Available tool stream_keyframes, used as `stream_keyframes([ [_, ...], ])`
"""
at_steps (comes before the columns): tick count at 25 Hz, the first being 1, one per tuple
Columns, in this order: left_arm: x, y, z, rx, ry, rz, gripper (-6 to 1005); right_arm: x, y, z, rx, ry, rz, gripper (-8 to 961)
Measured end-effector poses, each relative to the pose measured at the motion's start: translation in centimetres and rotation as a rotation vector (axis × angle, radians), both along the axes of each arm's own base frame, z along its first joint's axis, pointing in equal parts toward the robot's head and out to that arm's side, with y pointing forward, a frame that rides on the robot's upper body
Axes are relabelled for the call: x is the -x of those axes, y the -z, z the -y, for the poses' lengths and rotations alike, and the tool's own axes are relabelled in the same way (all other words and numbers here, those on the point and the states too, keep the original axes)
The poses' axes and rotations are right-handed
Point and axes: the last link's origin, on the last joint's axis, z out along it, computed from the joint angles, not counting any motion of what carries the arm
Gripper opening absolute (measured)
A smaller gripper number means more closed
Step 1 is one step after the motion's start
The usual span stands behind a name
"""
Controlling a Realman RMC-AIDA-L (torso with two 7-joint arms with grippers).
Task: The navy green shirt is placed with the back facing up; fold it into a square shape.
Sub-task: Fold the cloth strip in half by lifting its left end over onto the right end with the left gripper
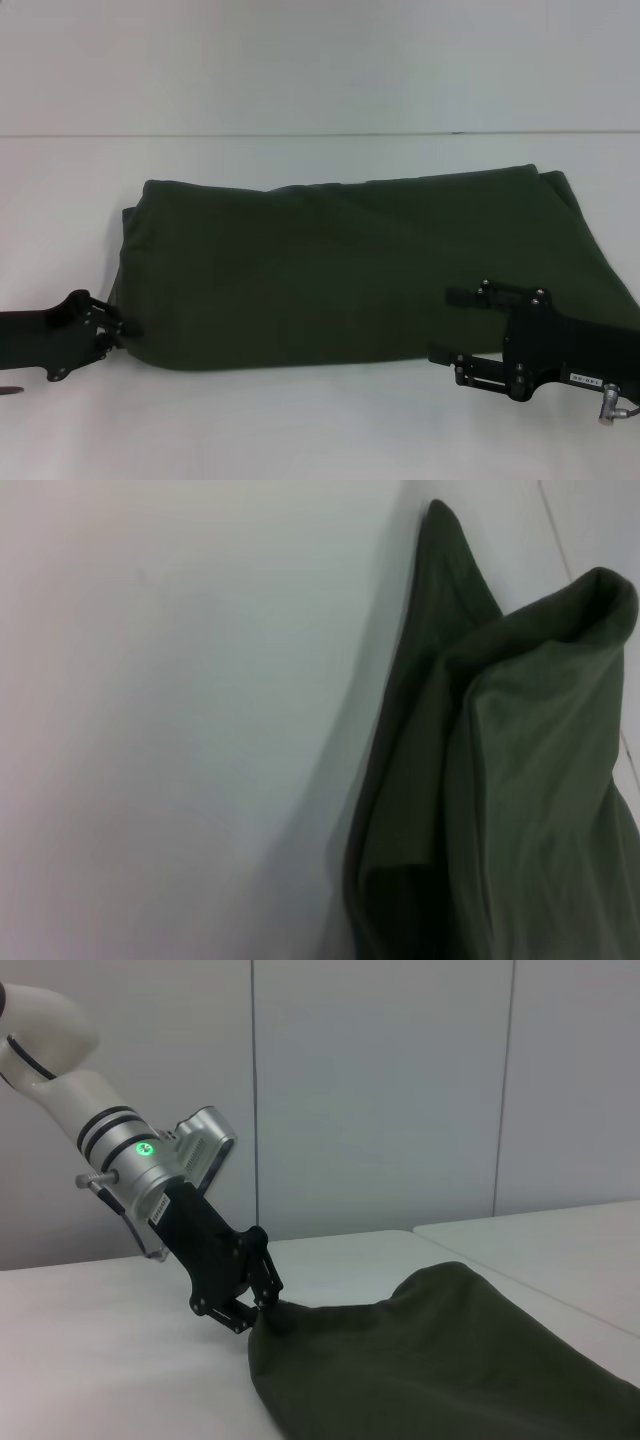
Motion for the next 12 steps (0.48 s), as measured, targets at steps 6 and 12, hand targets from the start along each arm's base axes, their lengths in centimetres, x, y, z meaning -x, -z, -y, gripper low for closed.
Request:
stream_keyframes([
  [6, 0.03, 0.17, 0.05, 0.004, 0.016, -0.012, 99, 0.09, -0.02, -0.05, 0.0, -0.003, -0.003, 723],
  [12, 0.22, 0.16, 0.15, -0.01, 0.022, -0.017, 83, 0.19, 0.0, -0.05, -0.001, -0.004, -0.008, 723],
])
